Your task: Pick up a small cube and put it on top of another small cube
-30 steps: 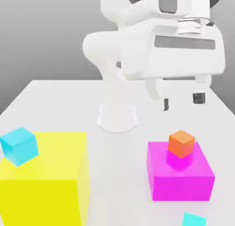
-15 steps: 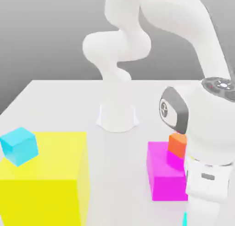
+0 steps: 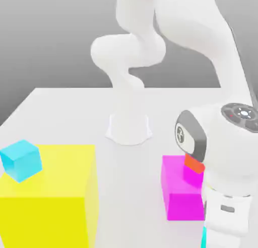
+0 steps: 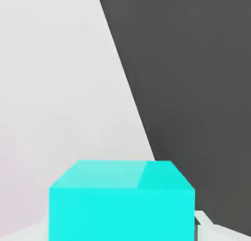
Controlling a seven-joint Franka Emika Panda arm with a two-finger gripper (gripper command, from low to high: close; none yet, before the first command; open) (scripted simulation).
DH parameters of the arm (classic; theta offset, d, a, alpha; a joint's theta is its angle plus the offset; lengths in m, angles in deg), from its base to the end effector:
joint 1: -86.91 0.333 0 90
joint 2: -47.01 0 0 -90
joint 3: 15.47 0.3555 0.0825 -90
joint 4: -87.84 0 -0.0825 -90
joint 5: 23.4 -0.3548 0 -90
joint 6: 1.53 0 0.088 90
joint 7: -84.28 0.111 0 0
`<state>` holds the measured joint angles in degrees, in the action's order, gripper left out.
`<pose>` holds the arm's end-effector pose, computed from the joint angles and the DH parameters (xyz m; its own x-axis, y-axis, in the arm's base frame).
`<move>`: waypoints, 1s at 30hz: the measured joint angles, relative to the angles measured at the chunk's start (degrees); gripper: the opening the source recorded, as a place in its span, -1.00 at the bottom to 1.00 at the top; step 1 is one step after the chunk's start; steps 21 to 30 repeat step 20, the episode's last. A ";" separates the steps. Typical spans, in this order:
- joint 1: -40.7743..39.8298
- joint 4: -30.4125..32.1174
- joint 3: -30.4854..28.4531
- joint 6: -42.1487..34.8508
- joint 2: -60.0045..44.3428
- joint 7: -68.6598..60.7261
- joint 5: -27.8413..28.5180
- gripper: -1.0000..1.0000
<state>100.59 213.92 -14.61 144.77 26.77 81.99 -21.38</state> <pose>0.5360 0.1392 0.2775 0.9486 0.3166 -0.0010 0.3166 -0.9485 0.0143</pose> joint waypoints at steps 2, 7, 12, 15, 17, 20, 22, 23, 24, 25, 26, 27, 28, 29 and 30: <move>-1.75 -0.49 -3.32 -4.34 3.99 3.85 -0.58 -1.00; -7.61 -1.71 -10.68 -14.76 13.35 14.38 -0.76 -1.00; -20.14 -3.36 -15.43 -26.47 23.42 26.73 -0.34 -1.00; -21.99 -1.73 -16.16 -26.59 25.02 30.03 -0.85 -1.00; -22.09 0.91 -16.27 -22.54 23.55 30.00 -1.35 1.00; -22.09 0.91 -16.27 -22.54 23.55 30.00 -1.35 1.00; -22.09 0.91 -16.27 -22.54 23.55 30.00 -1.35 1.00; -22.09 0.91 -16.27 -22.54 23.55 30.00 -1.35 1.00; -22.09 0.91 -16.27 -22.54 23.55 30.00 -1.35 1.00; -22.09 0.91 -16.27 -22.54 23.55 30.00 -1.35 1.00; -22.09 0.91 -16.27 -22.54 23.55 30.00 -1.35 1.00; -22.09 0.91 -16.27 -22.54 23.55 30.00 -1.35 1.00; -22.09 0.91 -16.27 -22.54 23.55 30.00 -1.35 1.00; -22.09 0.91 -16.27 -22.54 23.55 30.00 -1.35 1.00; -22.09 0.91 -16.27 -22.54 23.55 30.00 -1.35 1.00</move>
